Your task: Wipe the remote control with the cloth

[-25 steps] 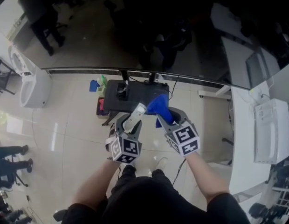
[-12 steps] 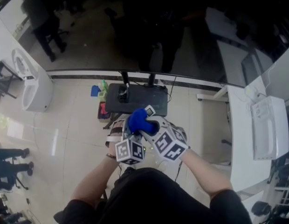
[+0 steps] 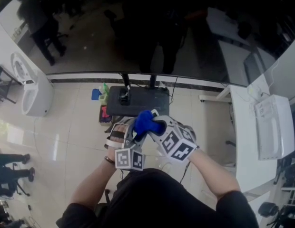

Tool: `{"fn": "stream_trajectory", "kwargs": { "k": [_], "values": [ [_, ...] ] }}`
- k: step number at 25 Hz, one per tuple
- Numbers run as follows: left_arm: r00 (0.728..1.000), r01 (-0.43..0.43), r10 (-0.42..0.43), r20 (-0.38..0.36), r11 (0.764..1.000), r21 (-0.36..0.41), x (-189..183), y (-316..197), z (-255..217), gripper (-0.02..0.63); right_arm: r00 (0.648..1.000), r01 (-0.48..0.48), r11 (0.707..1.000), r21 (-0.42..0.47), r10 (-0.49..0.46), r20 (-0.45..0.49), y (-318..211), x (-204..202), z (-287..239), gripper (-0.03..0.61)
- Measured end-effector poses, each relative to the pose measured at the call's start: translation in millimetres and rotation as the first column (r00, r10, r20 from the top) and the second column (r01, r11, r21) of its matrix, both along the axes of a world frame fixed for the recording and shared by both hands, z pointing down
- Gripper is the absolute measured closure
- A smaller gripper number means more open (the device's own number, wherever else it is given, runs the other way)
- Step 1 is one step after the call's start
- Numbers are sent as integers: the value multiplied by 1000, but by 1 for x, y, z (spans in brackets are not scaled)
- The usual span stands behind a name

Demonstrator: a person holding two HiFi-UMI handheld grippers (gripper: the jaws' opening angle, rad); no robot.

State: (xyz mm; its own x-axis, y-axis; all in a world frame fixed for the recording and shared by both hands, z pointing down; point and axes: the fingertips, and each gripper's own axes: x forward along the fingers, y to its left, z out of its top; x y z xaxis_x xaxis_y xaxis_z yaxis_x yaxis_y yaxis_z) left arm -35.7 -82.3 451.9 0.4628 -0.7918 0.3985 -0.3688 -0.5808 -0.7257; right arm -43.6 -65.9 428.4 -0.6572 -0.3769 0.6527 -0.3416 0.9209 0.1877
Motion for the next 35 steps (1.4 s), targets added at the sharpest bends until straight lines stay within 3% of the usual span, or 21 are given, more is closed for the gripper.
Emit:
{"fn": "stream_trajectory", "kwargs": {
  "k": [9,11,17,20,26,35],
  "values": [
    [999,17,-17,-38,1000,-24,-4,3,0,408,985,-172,977,127,175,-10,-34,48,-16,462],
    [999,29,-30,-44,999,-32,-6,1,1,408,989,-145,980,137,144,16,-27,41,-26,462],
    [999,23,-23,-23,1000,-5,-3,-1,-6,408,997,73,993,95,-73,-4,17,-9,-23,460],
    [1000,-5,5,0,999,34,3,4,-11,408,996,88,995,40,-88,-3,21,-13,-17,460],
    [1000,-22,21,17,998,59,4,13,-11,408,999,-35,998,61,36,-21,-1,19,-12,462],
    [1000,-7,8,-13,999,43,2,16,-9,408,983,-181,976,125,185,-20,-28,61,-18,462]
  ]
}}
